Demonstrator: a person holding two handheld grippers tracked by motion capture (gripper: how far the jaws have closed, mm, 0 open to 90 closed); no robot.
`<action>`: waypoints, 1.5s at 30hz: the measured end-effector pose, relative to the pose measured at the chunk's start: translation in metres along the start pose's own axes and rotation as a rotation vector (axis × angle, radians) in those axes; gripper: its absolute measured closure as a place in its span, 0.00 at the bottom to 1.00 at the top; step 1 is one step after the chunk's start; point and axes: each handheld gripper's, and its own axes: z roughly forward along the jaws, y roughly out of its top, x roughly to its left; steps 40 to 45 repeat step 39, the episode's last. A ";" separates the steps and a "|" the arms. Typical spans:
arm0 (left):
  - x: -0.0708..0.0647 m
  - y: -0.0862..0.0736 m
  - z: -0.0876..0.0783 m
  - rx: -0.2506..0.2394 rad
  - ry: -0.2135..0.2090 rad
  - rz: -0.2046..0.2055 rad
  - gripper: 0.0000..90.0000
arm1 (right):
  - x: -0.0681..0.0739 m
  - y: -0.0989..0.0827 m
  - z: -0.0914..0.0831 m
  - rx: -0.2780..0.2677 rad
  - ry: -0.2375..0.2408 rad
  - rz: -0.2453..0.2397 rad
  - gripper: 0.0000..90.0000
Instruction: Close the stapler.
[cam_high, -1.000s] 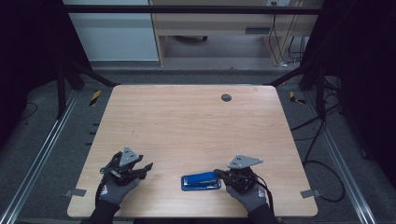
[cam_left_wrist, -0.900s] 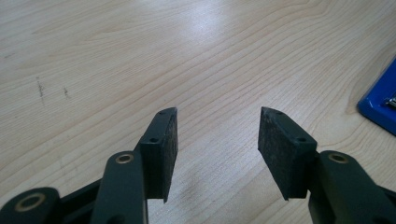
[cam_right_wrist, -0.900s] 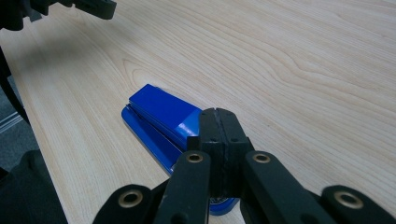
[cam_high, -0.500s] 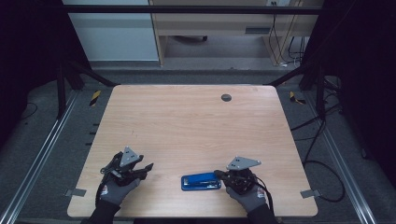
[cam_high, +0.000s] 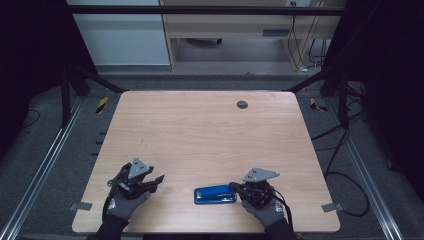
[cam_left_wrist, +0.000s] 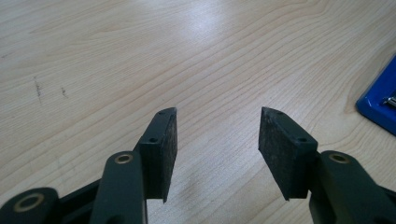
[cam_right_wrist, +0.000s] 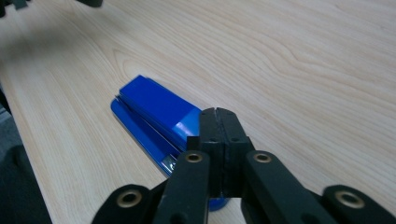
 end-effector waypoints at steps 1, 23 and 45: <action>0.000 0.000 0.000 0.000 -0.002 0.000 0.53 | -0.001 0.002 -0.002 -0.019 0.012 0.002 0.96; 0.002 -0.001 0.002 0.010 -0.005 -0.003 0.49 | -0.062 -0.016 -0.030 -0.066 -0.308 0.125 0.56; 0.014 -0.008 0.005 0.026 0.018 -0.045 0.47 | -0.100 -0.035 -0.043 -0.043 -0.413 0.191 0.46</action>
